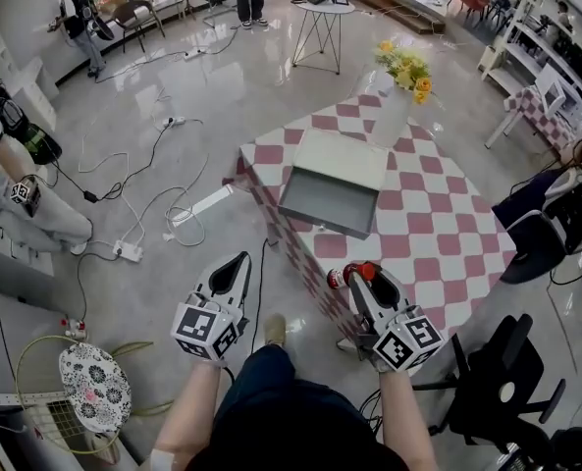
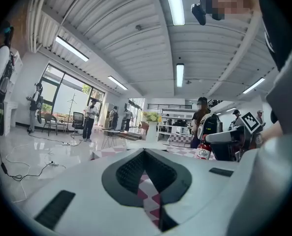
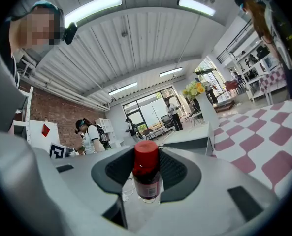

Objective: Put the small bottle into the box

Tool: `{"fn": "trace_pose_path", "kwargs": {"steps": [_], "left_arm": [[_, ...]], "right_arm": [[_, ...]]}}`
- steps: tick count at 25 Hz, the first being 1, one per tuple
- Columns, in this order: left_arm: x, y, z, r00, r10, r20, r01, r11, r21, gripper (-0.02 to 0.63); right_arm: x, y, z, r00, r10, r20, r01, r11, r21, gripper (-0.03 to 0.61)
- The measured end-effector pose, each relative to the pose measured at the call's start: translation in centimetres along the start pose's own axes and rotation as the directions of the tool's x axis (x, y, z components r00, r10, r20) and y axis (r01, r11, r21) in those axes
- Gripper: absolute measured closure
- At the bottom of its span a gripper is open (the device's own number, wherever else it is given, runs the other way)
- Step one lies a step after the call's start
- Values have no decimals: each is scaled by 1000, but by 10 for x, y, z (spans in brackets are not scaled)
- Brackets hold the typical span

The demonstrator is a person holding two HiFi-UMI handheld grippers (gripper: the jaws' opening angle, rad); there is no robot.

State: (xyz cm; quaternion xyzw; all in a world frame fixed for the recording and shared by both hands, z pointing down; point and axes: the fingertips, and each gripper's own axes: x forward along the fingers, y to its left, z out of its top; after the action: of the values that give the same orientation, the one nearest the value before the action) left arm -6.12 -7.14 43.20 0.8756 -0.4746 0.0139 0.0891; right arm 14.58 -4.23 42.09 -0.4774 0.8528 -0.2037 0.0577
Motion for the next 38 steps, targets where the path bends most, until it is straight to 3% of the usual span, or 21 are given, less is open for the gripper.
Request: {"fn": "trace_pose_path", "kwargs": {"steps": [20, 28, 38], "left_arm": [[134, 78, 5, 990, -132, -47, 131, 991, -10, 612], [166, 94, -8, 978, -191, -79, 191, 982, -6, 612], [176, 105, -23, 978, -188, -92, 185, 982, -40, 612]], "right_arm": [[126, -49, 21, 997, -82, -9, 82, 996, 38, 430], [156, -63, 23, 993, -116, -10, 117, 992, 41, 430], [184, -69, 24, 993, -116, -8, 116, 992, 48, 430]]}}
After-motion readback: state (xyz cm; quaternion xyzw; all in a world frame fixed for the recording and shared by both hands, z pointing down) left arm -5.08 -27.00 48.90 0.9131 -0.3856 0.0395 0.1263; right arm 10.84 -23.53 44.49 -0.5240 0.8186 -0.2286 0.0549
